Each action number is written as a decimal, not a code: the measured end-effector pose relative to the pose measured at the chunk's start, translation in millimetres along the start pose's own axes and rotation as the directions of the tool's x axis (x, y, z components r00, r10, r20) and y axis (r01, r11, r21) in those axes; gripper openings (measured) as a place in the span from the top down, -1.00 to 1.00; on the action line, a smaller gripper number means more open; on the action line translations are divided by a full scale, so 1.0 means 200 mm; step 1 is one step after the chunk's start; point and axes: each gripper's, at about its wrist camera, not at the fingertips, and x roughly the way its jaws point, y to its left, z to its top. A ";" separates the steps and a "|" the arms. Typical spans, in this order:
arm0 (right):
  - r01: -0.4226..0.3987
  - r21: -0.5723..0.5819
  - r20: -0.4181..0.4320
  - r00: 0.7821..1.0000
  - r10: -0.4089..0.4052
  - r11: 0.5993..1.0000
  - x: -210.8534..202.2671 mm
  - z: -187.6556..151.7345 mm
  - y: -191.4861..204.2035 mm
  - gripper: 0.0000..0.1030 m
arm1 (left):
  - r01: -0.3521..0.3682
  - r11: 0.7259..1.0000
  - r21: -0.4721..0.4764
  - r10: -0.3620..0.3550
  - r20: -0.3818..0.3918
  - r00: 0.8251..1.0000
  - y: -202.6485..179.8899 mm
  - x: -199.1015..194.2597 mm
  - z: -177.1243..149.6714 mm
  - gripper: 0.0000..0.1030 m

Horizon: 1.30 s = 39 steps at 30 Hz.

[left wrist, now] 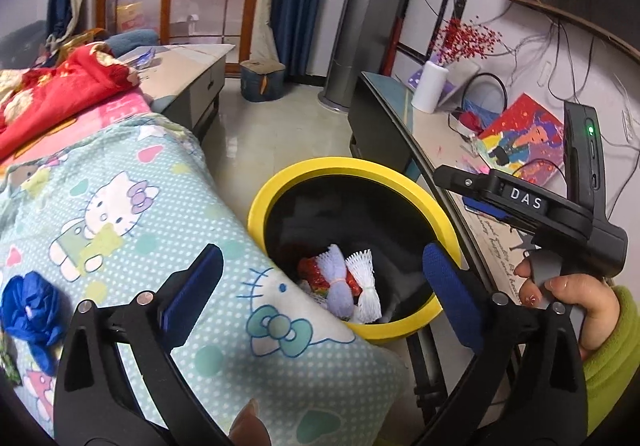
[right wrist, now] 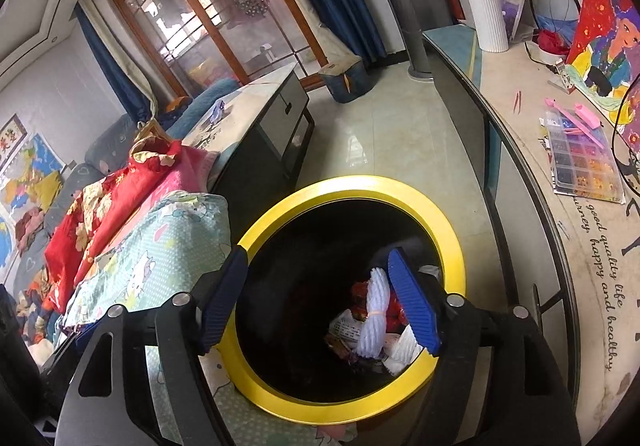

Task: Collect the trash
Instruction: 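Move both tools back over the wrappers and green snack bag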

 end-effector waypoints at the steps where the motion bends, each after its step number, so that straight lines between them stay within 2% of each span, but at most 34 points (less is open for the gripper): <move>1: -0.001 -0.004 0.002 1.000 0.001 1.000 0.00 0.00 0.01 -0.39 | -0.001 1.000 -0.004 0.001 0.003 1.000 0.00 -0.01 0.00 -0.78; 18: -0.041 -0.089 0.018 0.999 0.042 0.995 -0.05 -0.04 0.21 -0.50 | -0.081 0.995 -0.053 0.086 0.100 0.991 0.13 -0.24 -0.01 -0.78; 26: -0.078 -0.153 0.003 0.997 0.079 0.985 -0.06 -0.09 0.36 -0.51 | -0.130 0.988 -0.079 0.140 0.151 0.979 0.21 -0.36 -0.03 -0.78; 39: -0.175 -0.271 -0.036 0.985 0.171 0.947 -0.09 -0.20 0.62 -0.51 | -0.200 0.962 -0.184 0.237 0.210 0.948 0.42 -0.58 -0.05 -0.78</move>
